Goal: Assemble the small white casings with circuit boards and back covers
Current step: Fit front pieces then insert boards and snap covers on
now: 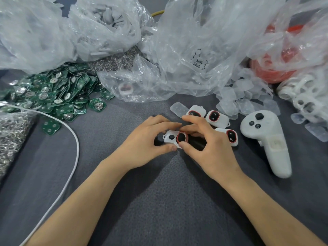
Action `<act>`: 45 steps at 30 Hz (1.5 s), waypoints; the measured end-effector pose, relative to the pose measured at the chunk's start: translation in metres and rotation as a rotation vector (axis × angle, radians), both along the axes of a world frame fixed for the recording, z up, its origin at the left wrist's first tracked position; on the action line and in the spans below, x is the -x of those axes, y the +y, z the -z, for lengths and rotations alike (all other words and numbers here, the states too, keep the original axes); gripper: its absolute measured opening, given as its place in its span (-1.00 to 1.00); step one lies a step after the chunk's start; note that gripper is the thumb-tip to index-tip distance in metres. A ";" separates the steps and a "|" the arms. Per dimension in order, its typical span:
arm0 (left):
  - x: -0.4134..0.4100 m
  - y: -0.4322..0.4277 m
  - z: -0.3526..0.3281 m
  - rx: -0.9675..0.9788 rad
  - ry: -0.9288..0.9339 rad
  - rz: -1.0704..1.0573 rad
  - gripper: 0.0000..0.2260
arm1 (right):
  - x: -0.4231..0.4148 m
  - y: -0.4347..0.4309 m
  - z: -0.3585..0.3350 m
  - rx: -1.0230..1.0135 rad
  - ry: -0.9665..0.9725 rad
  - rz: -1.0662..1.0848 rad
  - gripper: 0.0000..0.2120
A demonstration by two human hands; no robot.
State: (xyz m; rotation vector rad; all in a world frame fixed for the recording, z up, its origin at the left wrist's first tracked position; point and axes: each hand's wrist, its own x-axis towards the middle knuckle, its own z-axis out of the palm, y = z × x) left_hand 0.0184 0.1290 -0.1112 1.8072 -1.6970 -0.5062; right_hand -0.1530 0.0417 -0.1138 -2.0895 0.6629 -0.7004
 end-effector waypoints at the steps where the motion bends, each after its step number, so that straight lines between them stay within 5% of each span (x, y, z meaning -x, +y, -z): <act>1: 0.000 0.000 0.000 -0.002 0.003 -0.001 -0.57 | 0.000 0.000 0.000 -0.002 -0.002 0.002 -0.48; 18: 0.000 0.001 0.000 -0.003 0.022 0.004 -0.52 | -0.001 0.000 -0.003 -0.009 0.038 -0.002 -0.48; 27: 0.002 0.002 0.001 0.033 0.008 0.011 -0.81 | -0.001 -0.001 -0.006 0.086 0.096 -0.018 -0.71; 45: 0.005 0.003 0.005 0.141 0.077 -0.051 -0.84 | -0.001 -0.001 -0.009 0.133 0.113 -0.030 -0.73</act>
